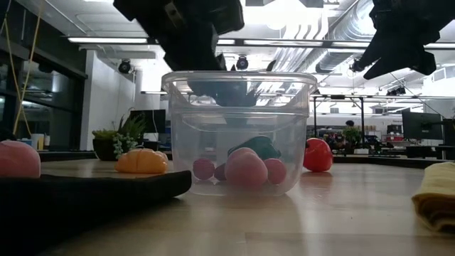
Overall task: Pick and placing Produce into tupperware
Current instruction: Put the cherry into the transparent container, then put the croissant into the transparent container
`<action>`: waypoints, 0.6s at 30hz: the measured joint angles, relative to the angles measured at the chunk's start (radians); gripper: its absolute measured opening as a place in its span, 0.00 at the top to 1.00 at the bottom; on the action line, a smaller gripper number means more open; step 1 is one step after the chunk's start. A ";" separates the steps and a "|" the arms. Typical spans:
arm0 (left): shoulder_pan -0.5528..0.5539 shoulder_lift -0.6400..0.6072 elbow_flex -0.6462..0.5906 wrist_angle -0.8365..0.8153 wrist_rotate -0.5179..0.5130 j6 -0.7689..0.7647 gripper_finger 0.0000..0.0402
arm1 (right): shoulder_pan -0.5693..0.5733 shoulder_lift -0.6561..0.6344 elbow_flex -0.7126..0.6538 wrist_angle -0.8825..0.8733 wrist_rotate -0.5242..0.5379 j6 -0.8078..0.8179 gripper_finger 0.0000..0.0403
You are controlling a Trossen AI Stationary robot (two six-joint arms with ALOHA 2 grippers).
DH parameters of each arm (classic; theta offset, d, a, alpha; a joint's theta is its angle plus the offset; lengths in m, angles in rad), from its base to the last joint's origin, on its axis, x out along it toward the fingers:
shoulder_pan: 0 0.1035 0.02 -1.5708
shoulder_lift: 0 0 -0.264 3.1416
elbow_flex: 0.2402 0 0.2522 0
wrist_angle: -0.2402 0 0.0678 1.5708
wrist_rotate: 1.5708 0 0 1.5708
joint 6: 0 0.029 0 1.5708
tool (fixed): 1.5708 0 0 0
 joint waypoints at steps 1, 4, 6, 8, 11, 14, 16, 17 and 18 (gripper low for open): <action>0.000 0.000 -0.002 -0.007 0.000 0.000 0.79 | 0.000 0.000 0.000 0.000 0.000 0.001 0.65; 0.000 0.000 0.000 0.025 -0.011 -0.009 0.79 | 0.000 0.000 0.000 0.001 0.001 0.011 0.65; 0.000 0.000 -0.001 0.033 -0.012 -0.010 0.79 | 0.000 0.000 0.000 0.001 0.001 0.011 0.65; 0.000 0.000 -0.001 0.044 -0.012 -0.011 0.78 | 0.000 0.000 0.000 0.001 0.001 0.011 0.65; 0.000 0.000 -0.001 0.044 -0.008 -0.012 0.73 | 0.000 0.000 0.000 0.001 0.001 0.015 0.65; 0.000 0.000 -0.001 0.045 -0.013 -0.030 0.65 | 0.000 0.000 0.000 0.000 0.001 0.015 0.65; 0.000 0.000 -0.001 0.045 -0.022 -0.041 0.60 | 0.000 0.000 0.000 0.000 0.001 0.014 0.65; 0.000 0.000 -0.001 0.045 -0.023 -0.043 0.58 | 0.000 0.000 0.000 0.000 0.001 0.014 0.65; 0.000 0.000 -0.001 0.045 -0.023 -0.048 0.56 | 0.000 0.000 0.000 0.000 0.001 0.013 0.65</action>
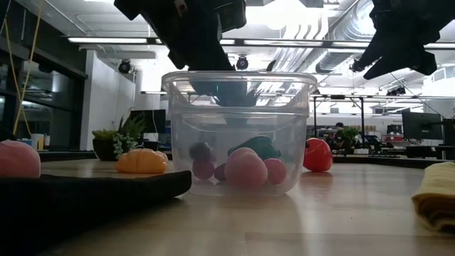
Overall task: Pick and placing Produce into tupperware
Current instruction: Put the croissant into the transparent container
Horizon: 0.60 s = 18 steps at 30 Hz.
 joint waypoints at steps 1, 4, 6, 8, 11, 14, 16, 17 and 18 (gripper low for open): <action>0.000 0.000 0.000 0.000 0.000 -0.009 0.55 | 0.000 0.000 0.000 -0.001 0.000 -0.001 0.65; 0.000 -0.001 0.000 -0.003 0.000 -0.016 0.53 | 0.000 0.000 0.000 -0.001 0.000 -0.005 0.65; 0.001 -0.009 0.000 -0.015 -0.001 -0.017 0.54 | 0.000 0.000 0.000 -0.001 0.000 -0.006 0.65; 0.001 -0.027 0.000 -0.018 -0.001 -0.017 0.55 | 0.000 0.000 0.000 -0.002 0.000 -0.009 0.65; 0.008 -0.070 0.000 -0.049 -0.001 -0.016 0.59 | 0.000 0.000 0.000 -0.008 0.000 -0.010 0.65; 0.020 -0.127 0.000 -0.099 -0.009 -0.016 0.63 | 0.000 0.000 0.000 -0.010 0.008 -0.010 0.65; 0.022 -0.170 0.000 -0.148 -0.030 -0.015 0.66 | 0.000 0.000 0.000 -0.010 0.017 -0.014 0.65; 0.028 -0.191 0.000 -0.173 -0.042 -0.015 0.67 | 0.000 0.000 0.000 -0.009 0.019 -0.017 0.65; 0.029 -0.212 0.000 -0.201 -0.053 -0.015 0.68 | 0.000 0.000 0.000 -0.010 0.019 -0.017 0.65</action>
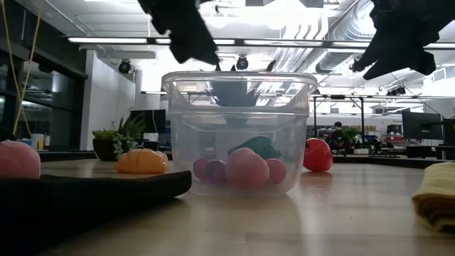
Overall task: Pick and placing Produce into tupperware
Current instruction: Put the croissant into the transparent container
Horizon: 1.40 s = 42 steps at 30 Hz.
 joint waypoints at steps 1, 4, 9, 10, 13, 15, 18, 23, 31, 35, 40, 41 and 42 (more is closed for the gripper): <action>0.002 -0.020 0.000 -0.031 -0.008 0.000 0.69 | 0.000 0.000 0.000 0.000 0.000 0.000 0.65; 0.004 -0.072 0.000 -0.107 -0.022 0.001 0.71 | 0.000 0.000 0.000 0.000 0.000 0.000 0.65; 0.003 -0.140 0.000 -0.226 -0.053 -0.001 0.71 | 0.000 0.000 0.000 0.001 0.000 0.000 0.65; 0.003 -0.150 0.000 -0.253 -0.062 -0.002 0.71 | 0.000 0.000 0.000 0.001 0.000 0.000 0.65; 0.003 -0.182 -0.010 -0.293 -0.090 -0.021 0.71 | 0.000 0.000 0.000 0.002 0.003 0.002 0.65; 0.003 -0.210 -0.035 -0.296 -0.098 -0.035 0.72 | 0.000 0.000 0.000 0.002 0.008 0.008 0.65; 0.003 -0.276 -0.103 -0.288 -0.101 -0.070 0.72 | 0.000 0.000 0.000 0.006 0.013 0.011 0.65; 0.004 -0.411 -0.250 -0.239 -0.158 -0.148 0.72 | 0.000 0.002 0.000 0.007 0.018 0.019 0.65; 0.083 -0.629 -0.444 -0.160 -0.184 -0.235 0.72 | 0.000 0.002 0.000 0.020 0.041 0.023 0.65; 0.151 -0.690 -0.498 -0.158 -0.185 -0.222 0.72 | 0.000 0.002 0.000 0.021 0.056 0.040 0.65; 0.207 -0.686 -0.521 -0.157 -0.180 -0.124 0.72 | 0.000 0.002 0.000 0.025 0.059 0.049 0.65; 0.214 -0.676 -0.521 -0.149 -0.180 -0.097 0.72 | 0.000 0.002 0.000 0.025 0.059 0.049 0.65; 0.219 -0.668 -0.521 -0.145 -0.178 -0.071 0.72 | 0.000 0.002 0.000 0.025 0.059 0.050 0.65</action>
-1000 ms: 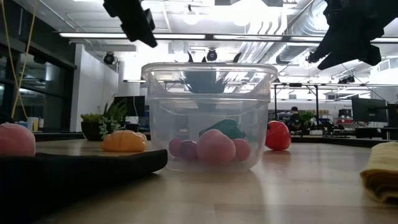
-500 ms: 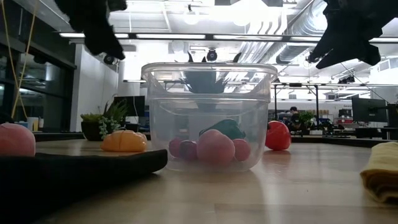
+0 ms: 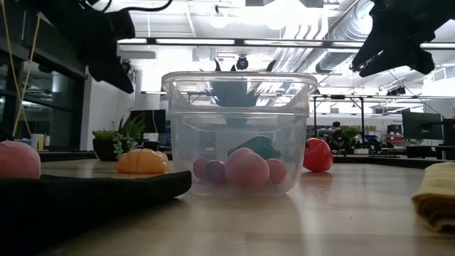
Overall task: Pick and placing Produce into tupperware
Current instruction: Put the croissant into the transparent container
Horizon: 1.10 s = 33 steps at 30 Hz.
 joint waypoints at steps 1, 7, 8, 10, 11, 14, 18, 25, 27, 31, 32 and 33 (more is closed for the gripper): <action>0.003 0.005 -0.001 0.004 0.009 0.030 0.72 | 0.000 0.000 0.000 0.000 0.000 0.005 0.65; 0.000 0.073 0.001 0.116 0.078 0.187 0.69 | 0.000 0.000 0.000 0.000 0.000 0.014 0.65; 0.000 0.088 0.001 0.119 0.089 0.196 0.67 | 0.000 0.000 0.000 0.000 0.000 0.018 0.65; 0.000 0.120 0.001 0.122 0.099 0.202 0.63 | -0.001 0.000 0.000 0.000 0.000 0.027 0.65; 0.000 0.139 0.001 0.124 0.109 0.202 0.60 | -0.001 0.000 0.000 0.000 0.000 0.031 0.65; 0.000 0.197 0.001 0.125 0.147 0.202 0.51 | -0.001 0.000 0.000 0.000 0.000 0.034 0.65; 0.000 0.277 0.001 0.151 0.172 0.200 0.40 | -0.001 0.000 0.000 0.000 0.000 0.041 0.65; 0.000 0.367 0.000 0.218 0.186 0.148 0.22 | -0.001 0.000 0.000 0.005 -0.004 0.057 0.65; 0.000 0.376 0.000 0.220 0.186 0.139 0.18 | -0.001 0.000 0.000 0.006 -0.004 0.057 0.65; 0.000 0.396 0.000 0.220 0.187 0.099 0.14 | -0.001 0.000 0.000 0.006 -0.004 0.057 0.65; 0.000 0.400 0.000 0.221 0.188 0.099 0.13 | -0.001 0.000 0.000 0.006 -0.004 0.057 0.65; 0.000 0.405 0.000 0.220 0.196 0.099 0.13 | -0.001 0.000 0.000 0.006 -0.004 0.057 0.65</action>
